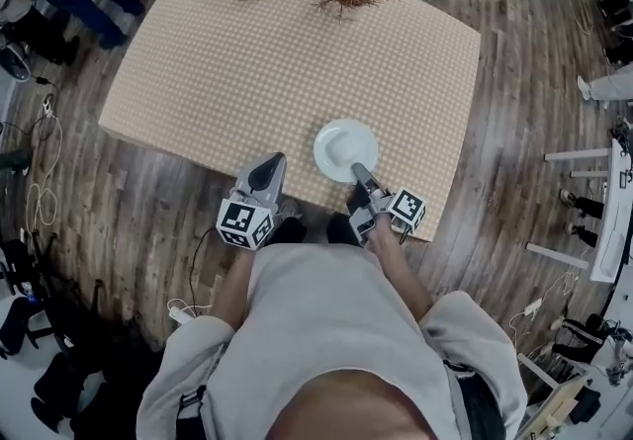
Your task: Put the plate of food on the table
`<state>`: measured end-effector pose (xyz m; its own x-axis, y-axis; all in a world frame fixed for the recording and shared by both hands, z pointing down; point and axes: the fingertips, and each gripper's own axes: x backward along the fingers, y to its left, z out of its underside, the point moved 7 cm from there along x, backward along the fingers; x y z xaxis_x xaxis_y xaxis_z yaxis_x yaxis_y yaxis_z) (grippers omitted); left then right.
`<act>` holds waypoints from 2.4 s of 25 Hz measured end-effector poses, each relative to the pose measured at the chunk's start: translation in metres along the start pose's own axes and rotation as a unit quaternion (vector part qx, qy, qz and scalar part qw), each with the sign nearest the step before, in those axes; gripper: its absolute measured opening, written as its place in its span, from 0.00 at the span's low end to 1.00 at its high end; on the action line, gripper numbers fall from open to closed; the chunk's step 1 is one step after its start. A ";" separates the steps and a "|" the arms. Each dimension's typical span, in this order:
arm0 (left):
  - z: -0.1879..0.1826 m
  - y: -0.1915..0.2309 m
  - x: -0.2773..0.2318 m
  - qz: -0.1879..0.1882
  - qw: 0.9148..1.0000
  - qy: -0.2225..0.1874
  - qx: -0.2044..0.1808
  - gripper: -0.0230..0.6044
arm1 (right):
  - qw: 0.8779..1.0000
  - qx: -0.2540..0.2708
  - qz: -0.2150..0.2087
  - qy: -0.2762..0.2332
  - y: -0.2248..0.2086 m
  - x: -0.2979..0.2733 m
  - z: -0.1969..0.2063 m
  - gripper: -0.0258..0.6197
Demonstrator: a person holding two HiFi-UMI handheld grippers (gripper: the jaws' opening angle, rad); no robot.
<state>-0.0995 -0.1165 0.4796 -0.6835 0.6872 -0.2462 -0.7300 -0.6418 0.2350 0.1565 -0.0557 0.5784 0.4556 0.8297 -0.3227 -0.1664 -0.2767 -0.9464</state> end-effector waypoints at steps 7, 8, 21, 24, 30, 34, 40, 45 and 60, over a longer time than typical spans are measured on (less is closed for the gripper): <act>0.018 -0.011 -0.004 -0.021 1.000 0.011 0.010 0.05 | 1.000 0.005 0.016 0.021 -0.016 0.004 -0.013 0.08; 0.020 -0.011 -0.003 -0.022 1.000 0.013 0.011 0.05 | 1.000 0.005 0.014 0.023 -0.017 0.003 -0.013 0.08; 0.058 -0.001 -0.003 -0.019 0.999 0.035 0.022 0.05 | 0.998 0.000 0.047 0.043 -0.062 0.021 0.007 0.08; 0.063 -0.001 -0.002 -0.017 0.999 0.039 0.021 0.05 | 0.998 -0.010 0.052 0.044 -0.070 0.023 0.012 0.08; 0.063 -0.005 0.000 -0.019 0.999 0.039 0.023 0.05 | 0.997 -0.005 0.053 0.053 -0.074 0.012 0.008 0.08; 0.067 -0.006 0.001 -0.022 0.999 0.042 0.025 0.05 | 0.997 -0.004 0.044 0.059 -0.072 -0.009 0.003 0.08; 0.067 -0.002 0.005 -0.032 0.998 0.044 0.030 0.05 | 0.997 -0.002 0.002 0.072 -0.056 -0.057 -0.007 0.08; 0.063 -0.016 0.026 -0.036 0.998 0.041 0.031 0.05 | 0.997 0.006 -0.008 0.073 -0.039 -0.074 -0.014 0.08; 0.073 0.013 0.018 -0.052 0.996 0.046 0.049 0.05 | 0.998 -0.003 -0.017 0.061 -0.019 -0.183 -0.055 0.08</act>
<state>-0.1208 -0.0875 0.5468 -0.6052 0.7109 -0.3582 -0.7958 -0.5296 0.2936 0.1251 -0.2286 0.6551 0.5643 0.7734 -0.2889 -0.1443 -0.2522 -0.9569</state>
